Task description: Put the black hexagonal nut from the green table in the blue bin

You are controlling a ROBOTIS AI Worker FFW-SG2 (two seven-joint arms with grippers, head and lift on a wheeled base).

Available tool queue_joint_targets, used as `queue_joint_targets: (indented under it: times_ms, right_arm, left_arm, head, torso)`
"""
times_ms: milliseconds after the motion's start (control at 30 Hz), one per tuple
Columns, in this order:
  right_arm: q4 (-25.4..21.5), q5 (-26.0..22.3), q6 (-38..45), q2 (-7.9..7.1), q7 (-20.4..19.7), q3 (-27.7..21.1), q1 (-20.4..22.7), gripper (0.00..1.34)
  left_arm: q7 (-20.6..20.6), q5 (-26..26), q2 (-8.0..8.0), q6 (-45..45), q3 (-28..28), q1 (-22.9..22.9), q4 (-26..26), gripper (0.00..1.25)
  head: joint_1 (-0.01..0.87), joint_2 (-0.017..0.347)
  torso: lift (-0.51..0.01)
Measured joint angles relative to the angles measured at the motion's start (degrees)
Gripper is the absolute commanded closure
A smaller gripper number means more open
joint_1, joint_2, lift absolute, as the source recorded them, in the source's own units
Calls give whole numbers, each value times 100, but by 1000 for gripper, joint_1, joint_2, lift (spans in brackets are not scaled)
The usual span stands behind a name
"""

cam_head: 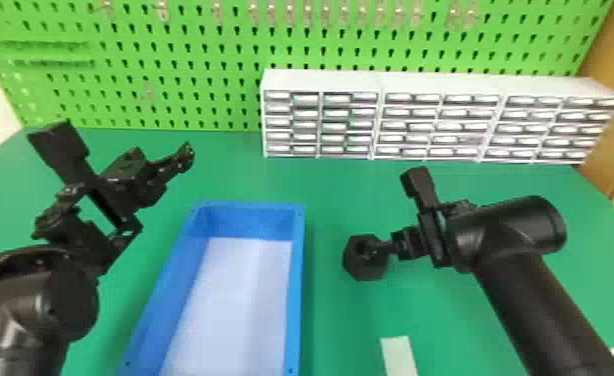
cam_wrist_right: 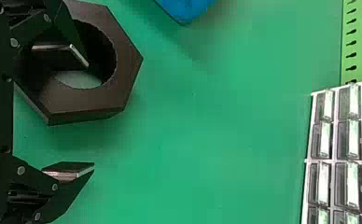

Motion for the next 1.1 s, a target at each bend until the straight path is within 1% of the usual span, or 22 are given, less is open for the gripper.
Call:
queue_joint_targets:
  times_ms: [367, 467, 567, 767, 867, 1100]
  right_arm:
    - [92, 10, -8, 1, 0, 39, 21, 467]
    - [102, 10, -10, 6, 0, 47, 35, 501]
    - [105, 9, -14, 9, 0, 52, 46, 570]
    - [107, 8, -18, 9, 1, 42, 46, 575]
    - [107, 8, -18, 9, 0, 46, 35, 645]
    - [106, 8, -18, 9, -1, 79, 23, 912]
  left_arm:
    - [0, 0, -1, 4, -18, 7, 7, 144]
    - [0, 0, -1, 6, -18, 19, 7, 144]
    - [0, 0, -1, 6, -19, 24, 7, 144]
    - [0, 0, -1, 6, -19, 26, 7, 144]
    - [0, 0, -1, 5, -24, 24, 7, 144]
    - [0, 0, 0, 5, -23, 20, 7, 144]
  head:
    - [666, 32]
    - [666, 32]
    - [666, 32]
    - [666, 32]
    - [666, 32]
    - [666, 32]
  torso:
    - [-100]
    - [-100]
    - [-100]
    - [-100]
    - [-100]
    - [-100]
